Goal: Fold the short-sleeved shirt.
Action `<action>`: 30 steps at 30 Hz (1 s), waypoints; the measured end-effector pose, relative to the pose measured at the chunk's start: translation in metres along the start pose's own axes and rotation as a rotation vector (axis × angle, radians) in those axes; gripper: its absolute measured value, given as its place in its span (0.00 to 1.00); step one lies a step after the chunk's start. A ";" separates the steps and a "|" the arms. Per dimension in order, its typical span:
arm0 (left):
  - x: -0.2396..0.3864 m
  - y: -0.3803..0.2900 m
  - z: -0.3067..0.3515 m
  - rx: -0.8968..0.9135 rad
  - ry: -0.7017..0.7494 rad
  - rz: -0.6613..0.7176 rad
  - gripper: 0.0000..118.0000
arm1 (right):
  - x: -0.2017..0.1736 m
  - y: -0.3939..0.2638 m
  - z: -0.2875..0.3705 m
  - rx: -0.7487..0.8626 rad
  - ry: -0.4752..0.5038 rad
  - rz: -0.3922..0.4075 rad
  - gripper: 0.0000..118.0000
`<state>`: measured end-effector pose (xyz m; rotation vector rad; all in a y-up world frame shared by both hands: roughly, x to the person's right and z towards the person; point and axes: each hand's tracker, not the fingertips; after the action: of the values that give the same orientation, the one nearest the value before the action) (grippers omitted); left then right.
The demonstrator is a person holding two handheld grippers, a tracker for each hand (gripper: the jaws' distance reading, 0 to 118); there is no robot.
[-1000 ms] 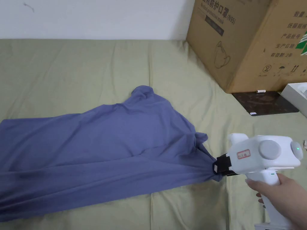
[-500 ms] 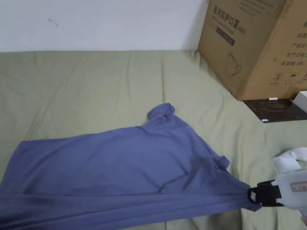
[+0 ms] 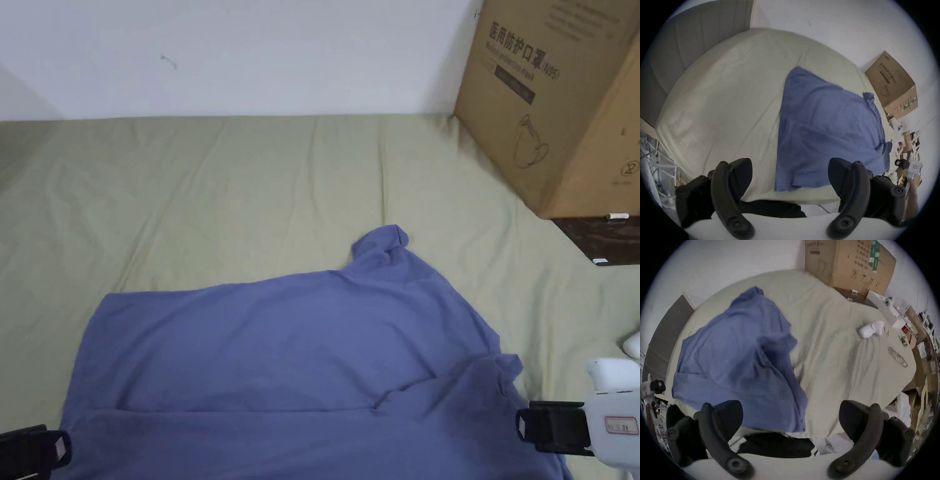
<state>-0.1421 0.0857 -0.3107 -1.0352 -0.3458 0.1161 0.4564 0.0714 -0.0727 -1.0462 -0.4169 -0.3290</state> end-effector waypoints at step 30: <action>0.036 0.207 -0.159 -0.025 0.058 -0.224 0.43 | -0.133 0.138 -0.053 0.147 0.184 0.154 0.00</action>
<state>-0.0408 0.0696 -0.5535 -1.0154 -0.4089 -0.1189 0.4118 0.0975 -0.2643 -0.8900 -0.1910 -0.2501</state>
